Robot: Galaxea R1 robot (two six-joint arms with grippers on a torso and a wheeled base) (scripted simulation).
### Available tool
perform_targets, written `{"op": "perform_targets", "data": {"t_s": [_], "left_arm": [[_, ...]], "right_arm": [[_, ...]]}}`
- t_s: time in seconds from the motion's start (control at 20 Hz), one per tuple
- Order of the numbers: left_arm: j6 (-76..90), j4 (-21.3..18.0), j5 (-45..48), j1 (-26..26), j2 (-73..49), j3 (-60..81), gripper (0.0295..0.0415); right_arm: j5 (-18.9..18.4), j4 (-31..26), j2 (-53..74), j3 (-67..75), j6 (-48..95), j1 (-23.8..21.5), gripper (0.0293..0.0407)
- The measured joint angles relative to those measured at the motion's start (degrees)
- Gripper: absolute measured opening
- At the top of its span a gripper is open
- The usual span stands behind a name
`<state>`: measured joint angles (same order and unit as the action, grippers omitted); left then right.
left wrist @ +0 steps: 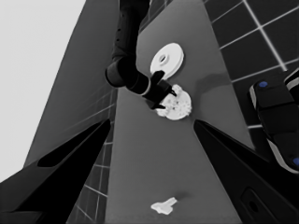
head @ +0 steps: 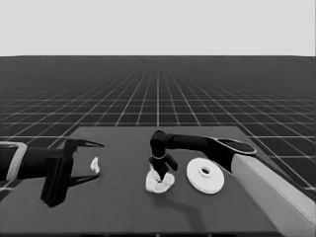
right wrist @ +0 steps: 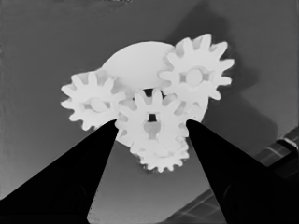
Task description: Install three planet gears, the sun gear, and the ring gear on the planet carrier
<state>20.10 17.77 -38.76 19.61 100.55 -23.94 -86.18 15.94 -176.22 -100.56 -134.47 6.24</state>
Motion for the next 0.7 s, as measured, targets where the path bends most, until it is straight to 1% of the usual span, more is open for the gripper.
{"op": "perform_targets", "data": {"t_s": [0.1,0.2,0.25,0.3,0.35,0.6,0.65,0.7], "left_arm": [[0.0,0.0,0.0,0.0,0.0,0.0,0.0385],[0.0,0.0,0.0,0.0,0.0,0.0,0.0385],[0.0,0.0,0.0,0.0,0.0,0.0,0.0385],[0.0,0.0,0.0,0.0,0.0,0.0,0.0385],[0.0,0.0,0.0,0.0,0.0,0.0,0.0385],[0.0,0.0,0.0,0.0,0.0,0.0,0.0385],[0.0,0.0,0.0,0.0,0.0,0.0,0.0385],[0.0,0.0,0.0,0.0,0.0,0.0,0.0385]], "right_arm": [[0.0,0.0,0.0,0.0,-1.2,0.0,0.0309],[0.0,0.0,0.0,0.0,-1.77,0.01,0.0369],[0.0,0.0,0.0,0.0,-1.89,0.01,0.038],[0.01,0.0,0.0,0.0,-1.96,0.01,0.0383],[0.01,0.0,0.0,0.0,-2.01,0.01,0.0384],[0.01,0.0,0.0,0.0,-2.05,0.01,0.0385],[-1.47,-2.5,0.5,2.19,20.46,-2.8,0.0393],[-2.04,-4.09,0.66,3.21,34.62,-4.99,0.0391]]}}
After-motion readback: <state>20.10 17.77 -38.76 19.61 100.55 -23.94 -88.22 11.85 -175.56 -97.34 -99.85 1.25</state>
